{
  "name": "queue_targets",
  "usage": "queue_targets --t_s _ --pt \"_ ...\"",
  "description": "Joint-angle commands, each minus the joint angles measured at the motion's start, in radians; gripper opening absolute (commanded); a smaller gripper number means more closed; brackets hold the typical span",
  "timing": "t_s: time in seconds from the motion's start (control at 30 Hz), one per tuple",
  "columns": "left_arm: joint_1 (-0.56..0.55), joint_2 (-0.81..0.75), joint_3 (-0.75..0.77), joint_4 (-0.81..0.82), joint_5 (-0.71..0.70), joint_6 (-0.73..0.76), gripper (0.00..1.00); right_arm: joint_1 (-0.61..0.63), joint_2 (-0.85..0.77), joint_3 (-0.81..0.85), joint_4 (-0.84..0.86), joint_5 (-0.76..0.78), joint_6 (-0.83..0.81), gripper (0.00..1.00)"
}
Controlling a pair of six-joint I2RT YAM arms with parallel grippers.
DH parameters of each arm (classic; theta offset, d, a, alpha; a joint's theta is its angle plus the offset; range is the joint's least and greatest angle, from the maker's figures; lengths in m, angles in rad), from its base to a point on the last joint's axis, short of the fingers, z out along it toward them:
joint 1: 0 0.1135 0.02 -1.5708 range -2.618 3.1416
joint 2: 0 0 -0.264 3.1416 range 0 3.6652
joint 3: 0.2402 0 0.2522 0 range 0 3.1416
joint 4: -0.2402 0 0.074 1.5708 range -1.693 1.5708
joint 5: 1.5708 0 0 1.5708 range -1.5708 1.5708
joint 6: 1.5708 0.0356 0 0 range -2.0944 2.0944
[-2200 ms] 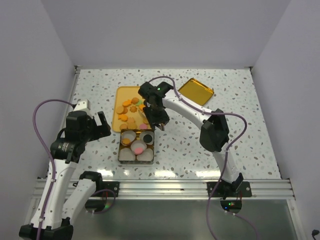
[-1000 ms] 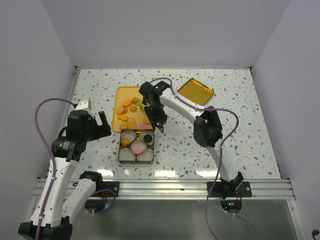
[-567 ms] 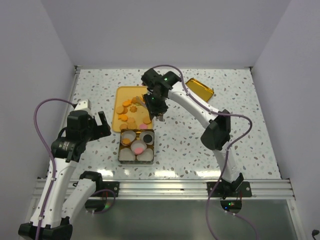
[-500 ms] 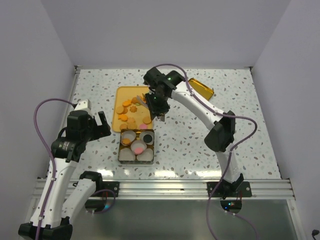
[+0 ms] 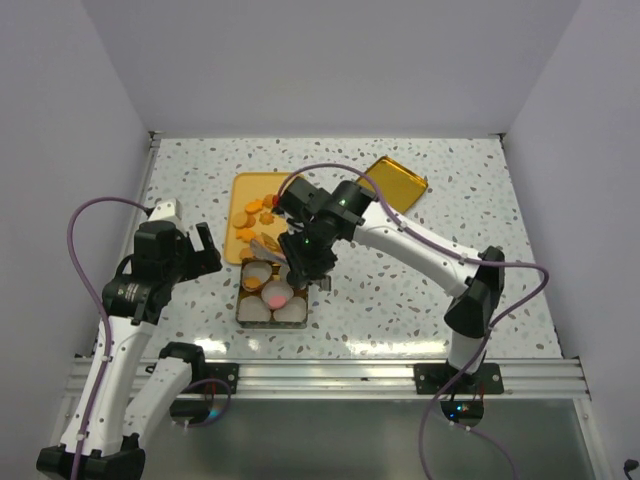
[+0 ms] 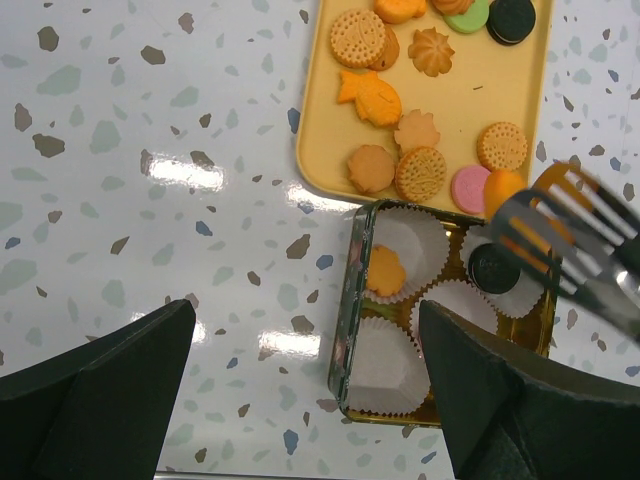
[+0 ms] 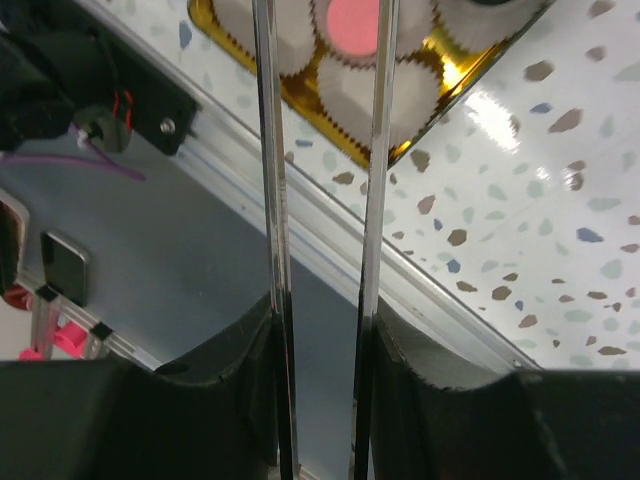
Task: Pack the cookies
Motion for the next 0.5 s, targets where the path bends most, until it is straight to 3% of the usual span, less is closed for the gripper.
queue_targets --t_s 0.0,0.47 --pt "-0.006 -0.007 0.008 0.036 -0.019 -0.006 1.0 0.043 -0.081 -0.09 0.07 -0.053 0.048 0.3" --pt "-0.006 -0.053 0.004 0.035 -0.027 -0.01 1.0 0.144 -0.107 -0.211 0.103 -0.05 0.07 0.29"
